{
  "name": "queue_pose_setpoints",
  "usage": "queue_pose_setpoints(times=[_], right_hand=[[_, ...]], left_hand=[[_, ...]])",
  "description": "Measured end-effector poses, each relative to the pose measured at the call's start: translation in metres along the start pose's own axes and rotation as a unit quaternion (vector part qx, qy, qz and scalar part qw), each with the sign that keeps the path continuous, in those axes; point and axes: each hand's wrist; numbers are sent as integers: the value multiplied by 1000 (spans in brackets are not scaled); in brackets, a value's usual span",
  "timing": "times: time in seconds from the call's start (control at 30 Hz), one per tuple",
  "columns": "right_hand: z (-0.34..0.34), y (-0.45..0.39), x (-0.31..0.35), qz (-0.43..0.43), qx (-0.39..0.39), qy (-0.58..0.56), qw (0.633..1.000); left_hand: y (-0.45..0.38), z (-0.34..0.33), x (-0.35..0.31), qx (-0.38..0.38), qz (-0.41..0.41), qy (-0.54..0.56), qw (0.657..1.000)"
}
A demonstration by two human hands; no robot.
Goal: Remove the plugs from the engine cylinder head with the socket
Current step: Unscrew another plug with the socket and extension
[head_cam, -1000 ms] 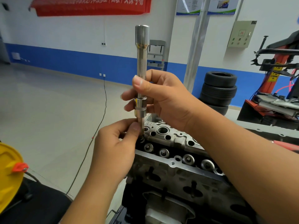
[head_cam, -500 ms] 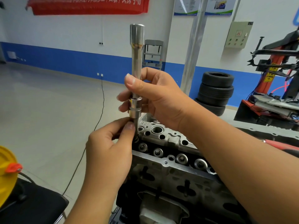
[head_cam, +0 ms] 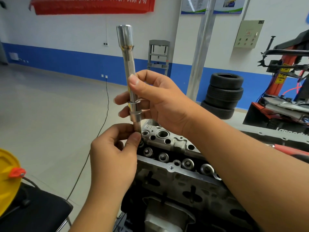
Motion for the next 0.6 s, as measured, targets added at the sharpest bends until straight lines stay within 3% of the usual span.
queue_pose_setpoints(times=[0.3, 0.5, 0.6], right_hand=[[1, 0, 0, -7, -10, -1, 1000], [-1, 3, 4, -8, 9, -8, 1000], [1, 4, 5, -2, 19, -18, 1000]], left_hand=[[-2, -1, -3, 11, 16, -19, 1000], [-18, 14, -14, 122, 50, 31, 991], [-20, 14, -16, 115, 55, 54, 990]])
Point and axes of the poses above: each hand's wrist, its own y-axis away from the middle knuckle, its own z-axis out of the back of the hand, x = y × z, and after that the axes turned 4 degrees about y, right-handed
